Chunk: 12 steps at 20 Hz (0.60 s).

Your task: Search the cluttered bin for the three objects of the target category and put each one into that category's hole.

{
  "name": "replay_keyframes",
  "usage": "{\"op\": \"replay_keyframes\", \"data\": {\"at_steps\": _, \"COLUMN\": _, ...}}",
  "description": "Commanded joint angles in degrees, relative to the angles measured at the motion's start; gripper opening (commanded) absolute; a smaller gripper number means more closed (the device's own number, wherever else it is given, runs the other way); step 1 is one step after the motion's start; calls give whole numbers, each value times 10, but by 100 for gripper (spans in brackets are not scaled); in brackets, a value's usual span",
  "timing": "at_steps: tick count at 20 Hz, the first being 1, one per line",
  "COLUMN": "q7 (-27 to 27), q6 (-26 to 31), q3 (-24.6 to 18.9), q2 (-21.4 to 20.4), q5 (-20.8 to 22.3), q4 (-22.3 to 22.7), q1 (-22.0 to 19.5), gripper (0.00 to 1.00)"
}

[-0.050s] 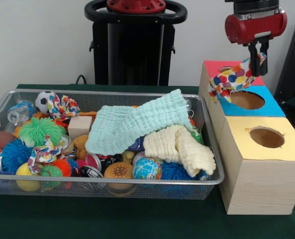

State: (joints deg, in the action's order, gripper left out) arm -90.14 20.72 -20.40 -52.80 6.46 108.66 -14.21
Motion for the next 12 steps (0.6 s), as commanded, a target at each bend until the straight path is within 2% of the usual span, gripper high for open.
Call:
{"op": "replay_keyframes", "data": {"at_steps": 1, "q7": -62, "q6": 94, "q3": -24, "q2": -2, "q5": -37, "q4": -66, "q1": 9, "gripper": 0}}
{"op": "replay_keyframes", "data": {"at_steps": 7, "q7": -73, "q6": 109, "q3": -21, "q2": -18, "q5": -54, "q4": -84, "q1": 32, "gripper": 0}}
{"op": "replay_keyframes", "data": {"at_steps": 12, "q7": -80, "q6": 98, "q3": -28, "q2": -29, "q5": -77, "q4": -76, "q1": 36, "gripper": 0}}
